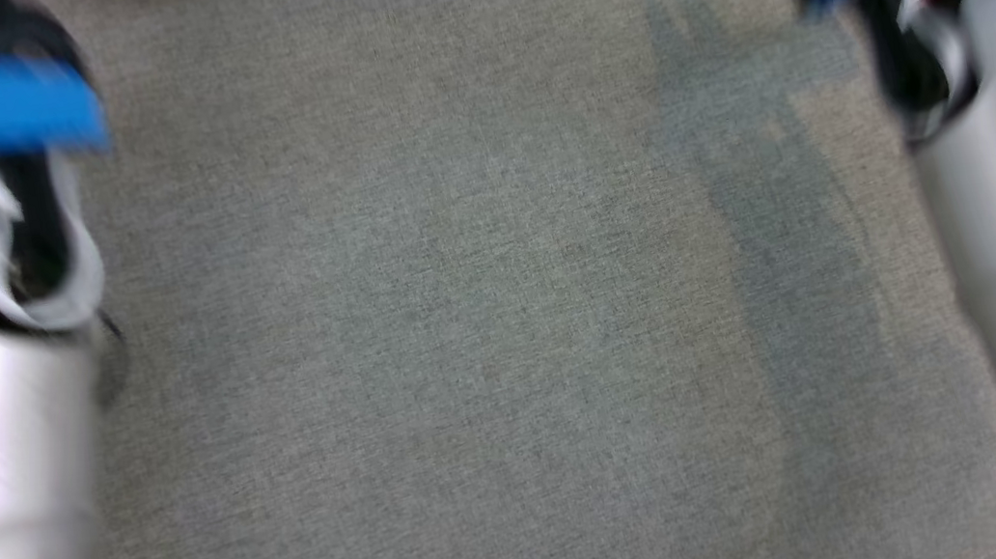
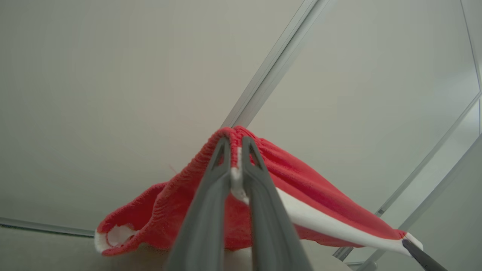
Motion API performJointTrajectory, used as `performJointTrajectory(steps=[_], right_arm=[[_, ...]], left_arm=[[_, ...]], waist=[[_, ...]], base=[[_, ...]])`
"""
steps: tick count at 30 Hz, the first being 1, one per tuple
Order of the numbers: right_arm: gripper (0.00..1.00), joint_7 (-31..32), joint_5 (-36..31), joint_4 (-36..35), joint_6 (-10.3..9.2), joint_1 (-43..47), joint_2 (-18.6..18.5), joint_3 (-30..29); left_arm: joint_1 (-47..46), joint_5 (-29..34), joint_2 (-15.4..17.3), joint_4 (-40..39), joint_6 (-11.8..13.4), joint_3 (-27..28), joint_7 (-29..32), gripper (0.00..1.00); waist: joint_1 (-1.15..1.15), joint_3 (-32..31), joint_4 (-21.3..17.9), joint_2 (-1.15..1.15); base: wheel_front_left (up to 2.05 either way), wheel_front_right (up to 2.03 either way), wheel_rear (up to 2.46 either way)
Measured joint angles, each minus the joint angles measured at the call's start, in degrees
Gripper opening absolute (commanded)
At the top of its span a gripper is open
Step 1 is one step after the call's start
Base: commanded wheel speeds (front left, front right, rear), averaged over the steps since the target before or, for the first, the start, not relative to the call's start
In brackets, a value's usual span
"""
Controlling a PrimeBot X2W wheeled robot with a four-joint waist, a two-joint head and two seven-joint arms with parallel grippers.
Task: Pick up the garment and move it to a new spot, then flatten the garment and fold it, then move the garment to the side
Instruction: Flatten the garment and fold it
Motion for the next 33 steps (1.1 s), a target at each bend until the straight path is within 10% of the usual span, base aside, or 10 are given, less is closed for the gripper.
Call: performJointTrajectory(steps=[8, 17, 27, 33], right_arm=[[0.0, 9.0, 6.5, 0.5, 0.0, 20.0, -2.1, 1.4], [0.0, 27.5, 6.1, -16.6, 0.08, 43.9, -4.1, -4.6], [0.0, 53.6, -2.3, -47.2, 0.04, 68.9, 2.5, -17.0], [0.0, 58.6, -5.1, -59.1, 0.07, 73.7, 4.4, -21.5]], left_arm=[[21.7, -2.2, -3.7, 5.7, -1.0, -4.4, -2.2, 0.0], [42.0, -6.0, -2.2, -0.8, -0.6, -8.9, 1.3, 0.0], [62.8, -9.8, 3.3, -23.1, 8.8, -11.7, 11.7, 0.0], [68.4, -10.8, 5.0, -34.2, 14.1, -12.5, 15.0, 0.0]], waist=[[-0.01, -4.8, 1.7, 0.0], [-0.03, -14.6, 3.8, 0.0], [-0.03, -20.2, 4.1, 0.0], [-0.02, -19.8, 5.4, 0.0]], base=[[0.0, 0.0, 0.0], [0.0, 0.0, 0.0], [0.0, 0.0, 0.0], [0.0, 0.0, 0.0]])
